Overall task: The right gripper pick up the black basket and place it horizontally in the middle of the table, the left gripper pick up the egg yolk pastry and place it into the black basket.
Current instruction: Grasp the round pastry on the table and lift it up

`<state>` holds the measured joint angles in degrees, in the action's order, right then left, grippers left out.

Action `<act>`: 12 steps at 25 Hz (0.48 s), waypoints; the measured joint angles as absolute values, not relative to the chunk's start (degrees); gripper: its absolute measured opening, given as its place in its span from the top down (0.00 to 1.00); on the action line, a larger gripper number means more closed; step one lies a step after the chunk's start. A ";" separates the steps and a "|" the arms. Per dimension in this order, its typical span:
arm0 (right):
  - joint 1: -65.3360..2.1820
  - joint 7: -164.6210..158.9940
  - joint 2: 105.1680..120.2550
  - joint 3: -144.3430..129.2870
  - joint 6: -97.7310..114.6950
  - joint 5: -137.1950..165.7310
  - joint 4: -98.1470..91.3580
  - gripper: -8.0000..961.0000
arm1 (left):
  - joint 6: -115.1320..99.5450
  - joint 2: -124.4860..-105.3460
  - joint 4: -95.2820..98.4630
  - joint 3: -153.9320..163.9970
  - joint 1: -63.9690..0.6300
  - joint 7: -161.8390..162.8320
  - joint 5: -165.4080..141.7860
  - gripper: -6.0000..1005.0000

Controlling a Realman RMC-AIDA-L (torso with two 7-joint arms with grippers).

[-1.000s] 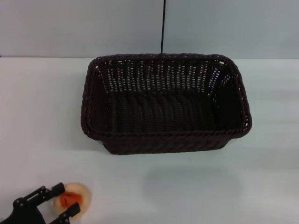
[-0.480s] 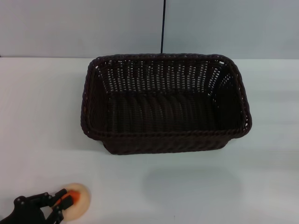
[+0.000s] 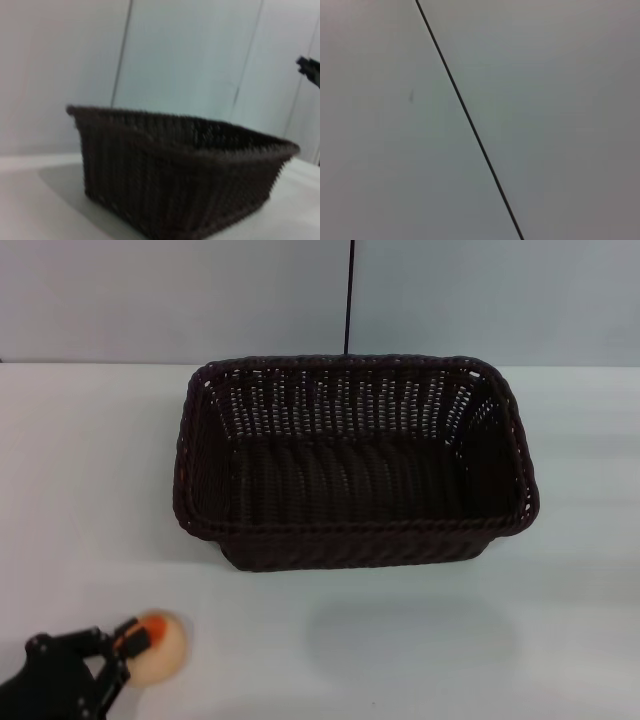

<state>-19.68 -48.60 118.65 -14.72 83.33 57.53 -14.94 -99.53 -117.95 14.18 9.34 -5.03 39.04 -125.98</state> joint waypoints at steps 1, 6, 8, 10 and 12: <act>-19.68 -48.60 118.65 -14.72 83.33 57.53 -14.94 0.54 | -99.53 -117.95 14.18 9.34 -5.03 39.05 -125.98 0.92; -19.68 -48.61 118.71 -13.58 83.36 57.48 -14.94 0.54 | -103.22 -117.92 13.46 2.51 -6.87 40.37 -125.93 0.94; -19.68 -48.61 118.75 -13.48 83.48 57.47 -14.94 0.54 | -104.33 -117.87 12.76 -1.69 -7.89 41.11 -125.87 0.94; -19.53 -48.65 118.75 -13.45 83.69 57.47 -14.92 0.54 | -104.77 -117.86 11.06 -9.04 -9.99 42.49 -125.84 0.94; -19.41 -48.78 118.74 -13.45 83.75 57.47 -14.90 0.54 | -104.78 -117.85 10.44 -10.68 -10.68 42.69 -125.83 0.94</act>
